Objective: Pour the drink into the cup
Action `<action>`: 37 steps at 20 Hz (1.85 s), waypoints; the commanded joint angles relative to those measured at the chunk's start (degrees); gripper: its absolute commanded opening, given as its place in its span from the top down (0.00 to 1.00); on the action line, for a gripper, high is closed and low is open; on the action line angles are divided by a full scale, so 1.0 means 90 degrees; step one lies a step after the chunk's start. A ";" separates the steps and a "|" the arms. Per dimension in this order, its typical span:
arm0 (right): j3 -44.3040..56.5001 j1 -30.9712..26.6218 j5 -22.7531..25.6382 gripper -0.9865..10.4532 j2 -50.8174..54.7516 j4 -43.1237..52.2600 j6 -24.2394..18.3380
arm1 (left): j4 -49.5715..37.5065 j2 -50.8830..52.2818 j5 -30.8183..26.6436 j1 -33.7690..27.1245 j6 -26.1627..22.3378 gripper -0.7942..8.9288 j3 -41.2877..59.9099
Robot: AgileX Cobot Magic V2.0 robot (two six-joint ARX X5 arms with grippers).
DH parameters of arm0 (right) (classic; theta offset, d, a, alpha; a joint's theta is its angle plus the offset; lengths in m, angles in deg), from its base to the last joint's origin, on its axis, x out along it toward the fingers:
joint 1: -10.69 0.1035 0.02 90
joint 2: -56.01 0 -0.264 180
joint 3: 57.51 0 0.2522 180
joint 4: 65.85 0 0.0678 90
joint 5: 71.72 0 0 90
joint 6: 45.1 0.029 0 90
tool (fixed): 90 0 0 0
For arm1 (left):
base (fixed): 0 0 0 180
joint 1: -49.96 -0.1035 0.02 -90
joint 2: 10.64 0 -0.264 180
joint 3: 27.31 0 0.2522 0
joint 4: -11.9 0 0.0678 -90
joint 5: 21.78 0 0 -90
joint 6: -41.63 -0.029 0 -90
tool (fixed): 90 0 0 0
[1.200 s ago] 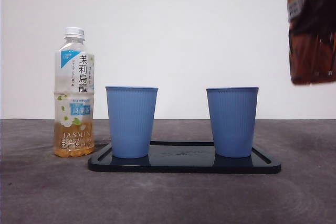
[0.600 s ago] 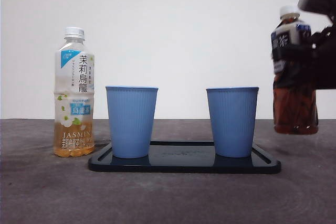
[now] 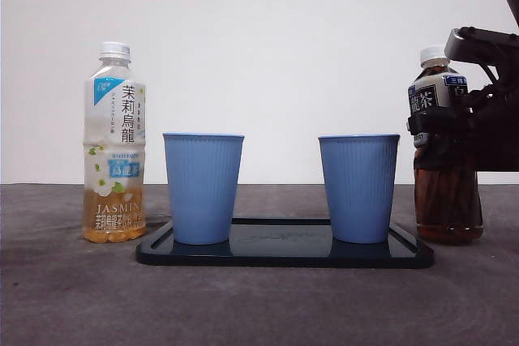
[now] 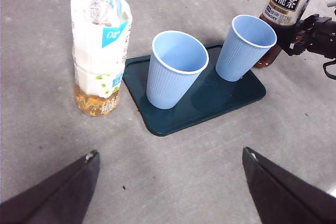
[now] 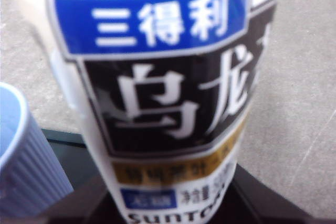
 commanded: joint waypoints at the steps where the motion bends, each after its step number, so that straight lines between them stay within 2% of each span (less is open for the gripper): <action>1: -0.0126 0.0017 0.0019 0.75 -0.0024 0.0202 0.0063 | -0.0051 -0.0019 0.0027 0.0017 -0.0058 0.47 -0.0114; 5: -0.0126 0.0017 0.0019 0.68 -0.0019 -0.0216 0.0063 | -0.0051 -0.0019 0.0027 0.0017 -0.0061 0.47 -0.0114; 15: -0.0126 0.0017 0.0051 0.62 0.0466 -0.0993 -0.0012 | -0.0039 -0.0019 0.0027 0.0017 -0.0053 0.47 -0.0114; 22: -0.0129 0.0017 0.0044 0.54 0.0984 -0.1666 -0.0151 | -0.0034 -0.0019 0.0027 0.0017 -0.0029 0.47 -0.0114; 25: -0.0129 0.0019 0.0019 0.54 0.1292 -0.2164 -0.0146 | -0.0027 -0.0019 0.0022 0.0017 -0.0029 0.42 -0.0114; 30: -0.0129 0.0051 -0.0189 0.54 0.2543 -0.3514 0.0022 | -0.0464 -0.0056 -0.0189 0.0017 -0.0017 0.38 -0.0085; 32: -0.0129 0.0117 -0.0194 0.54 0.3213 -0.4187 0.0063 | -0.0843 -0.0153 -0.0189 0.0017 0.0083 0.33 -0.0032; 37: -0.0129 0.0471 -0.0333 0.54 0.4983 -0.5384 0.0624 | -0.1987 -0.0787 -0.0189 0.0087 0.0352 0.30 0.0440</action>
